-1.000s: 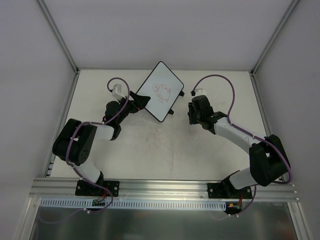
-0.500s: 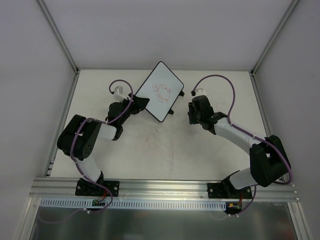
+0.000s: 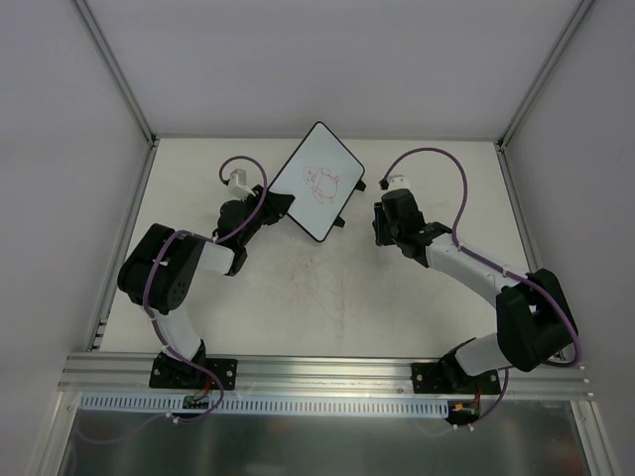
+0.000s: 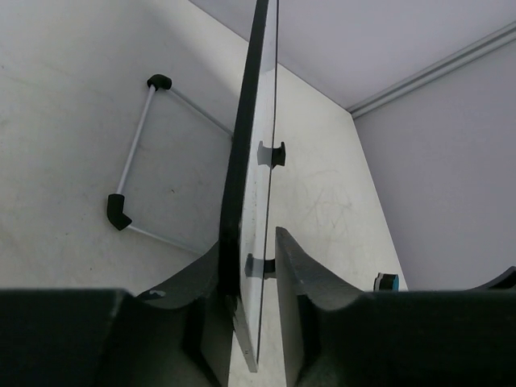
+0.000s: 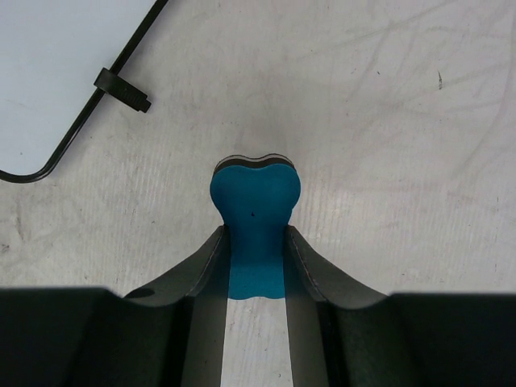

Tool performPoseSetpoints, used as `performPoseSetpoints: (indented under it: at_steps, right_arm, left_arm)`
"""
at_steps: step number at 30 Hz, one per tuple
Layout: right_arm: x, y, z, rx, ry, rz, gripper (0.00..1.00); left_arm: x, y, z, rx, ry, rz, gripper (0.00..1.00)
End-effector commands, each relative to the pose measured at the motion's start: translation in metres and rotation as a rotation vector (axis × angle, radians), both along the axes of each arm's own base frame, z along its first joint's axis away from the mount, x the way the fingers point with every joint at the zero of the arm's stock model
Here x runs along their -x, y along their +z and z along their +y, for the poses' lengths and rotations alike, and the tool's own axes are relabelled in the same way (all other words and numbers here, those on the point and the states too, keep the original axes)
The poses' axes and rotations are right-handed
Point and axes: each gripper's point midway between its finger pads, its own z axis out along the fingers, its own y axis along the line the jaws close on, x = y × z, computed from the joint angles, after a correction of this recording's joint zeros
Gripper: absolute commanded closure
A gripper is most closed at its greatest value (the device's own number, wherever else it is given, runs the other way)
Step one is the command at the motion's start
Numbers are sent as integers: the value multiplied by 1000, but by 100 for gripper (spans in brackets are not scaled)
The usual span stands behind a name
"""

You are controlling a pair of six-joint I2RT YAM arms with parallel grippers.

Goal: Erase the whiteboard

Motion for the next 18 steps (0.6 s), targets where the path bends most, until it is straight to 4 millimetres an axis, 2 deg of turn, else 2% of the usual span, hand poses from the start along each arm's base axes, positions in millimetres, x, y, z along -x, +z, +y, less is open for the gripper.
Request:
performPoseSetpoints:
  at_steps: [1, 3, 7, 12, 18]
  right_arm:
    - [-5, 18, 0, -17, -12, -67, 100]
    - [-6, 19, -1, -18, -14, -68, 100]
    - [-5, 19, 0, -18, -11, -68, 100]
    - [-5, 16, 1, -17, -7, -60, 100]
    - [-5, 17, 0, -15, -11, -62, 100]
  left_arm:
    - [-8, 23, -6, 30, 4, -68, 78]
    - [-8, 23, -7, 28, 1, -71, 84]
    - [-8, 21, -7, 24, 2, -68, 86]
    - [-8, 20, -7, 30, 2, -67, 99]
    - [-9, 21, -10, 33, -13, -75, 100]
